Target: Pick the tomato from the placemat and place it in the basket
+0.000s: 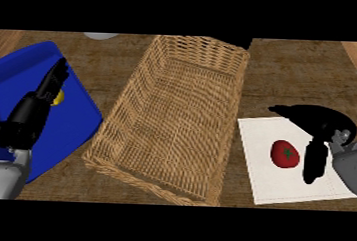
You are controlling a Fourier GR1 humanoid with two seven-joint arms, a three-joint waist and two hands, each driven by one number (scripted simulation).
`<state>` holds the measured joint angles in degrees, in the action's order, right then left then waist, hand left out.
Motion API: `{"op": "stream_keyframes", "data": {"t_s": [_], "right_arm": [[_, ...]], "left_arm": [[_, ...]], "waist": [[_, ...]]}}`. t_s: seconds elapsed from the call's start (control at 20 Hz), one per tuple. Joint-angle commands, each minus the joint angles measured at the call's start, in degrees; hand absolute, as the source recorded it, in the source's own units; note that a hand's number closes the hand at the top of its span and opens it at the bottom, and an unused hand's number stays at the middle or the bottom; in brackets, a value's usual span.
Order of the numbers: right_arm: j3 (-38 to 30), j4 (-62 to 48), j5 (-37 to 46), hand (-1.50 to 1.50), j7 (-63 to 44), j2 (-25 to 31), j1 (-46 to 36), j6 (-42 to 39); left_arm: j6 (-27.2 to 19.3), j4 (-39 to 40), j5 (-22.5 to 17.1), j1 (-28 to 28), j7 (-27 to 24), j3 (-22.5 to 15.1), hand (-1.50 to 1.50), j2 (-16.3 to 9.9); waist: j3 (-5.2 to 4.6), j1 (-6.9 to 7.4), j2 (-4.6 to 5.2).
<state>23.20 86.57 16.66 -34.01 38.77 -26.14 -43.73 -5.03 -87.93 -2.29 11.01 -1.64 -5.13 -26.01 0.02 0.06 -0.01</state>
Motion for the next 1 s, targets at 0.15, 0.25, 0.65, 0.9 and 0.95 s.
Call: {"op": "stream_keyframes", "data": {"t_s": [0.15,0.25,0.65,0.9,0.95], "right_arm": [[-2.47,-1.26,9.12,-1.50,3.98,-5.13,1.89,1.27],[-3.21,-1.47,11.18,-1.50,6.86,-4.73,4.33,2.46],[-6.27,-2.21,16.40,-1.50,10.52,-7.96,8.02,1.93],[-7.21,-4.04,20.66,-1.50,11.30,-11.06,6.68,-0.30],[-6.93,-8.66,22.50,-1.50,16.12,-11.04,6.93,3.94]], "left_arm": [[0.71,0.41,4.11,-0.66,-1.27,0.53,0.00,4.13],[3.21,-3.82,1.78,-2.84,0.60,2.81,0.00,2.67],[5.92,-5.32,3.94,-3.10,2.33,5.35,0.00,3.86],[7.56,-4.75,5.45,-3.67,1.55,6.64,0.00,5.71],[8.14,-3.06,5.24,-2.68,0.23,7.79,0.00,5.05]], "waist": [[-0.02,0.03,0.02],[-0.01,0.17,-0.03],[-0.01,0.12,-0.05],[-0.02,0.12,-0.02],[-0.01,0.17,0.03]]}}
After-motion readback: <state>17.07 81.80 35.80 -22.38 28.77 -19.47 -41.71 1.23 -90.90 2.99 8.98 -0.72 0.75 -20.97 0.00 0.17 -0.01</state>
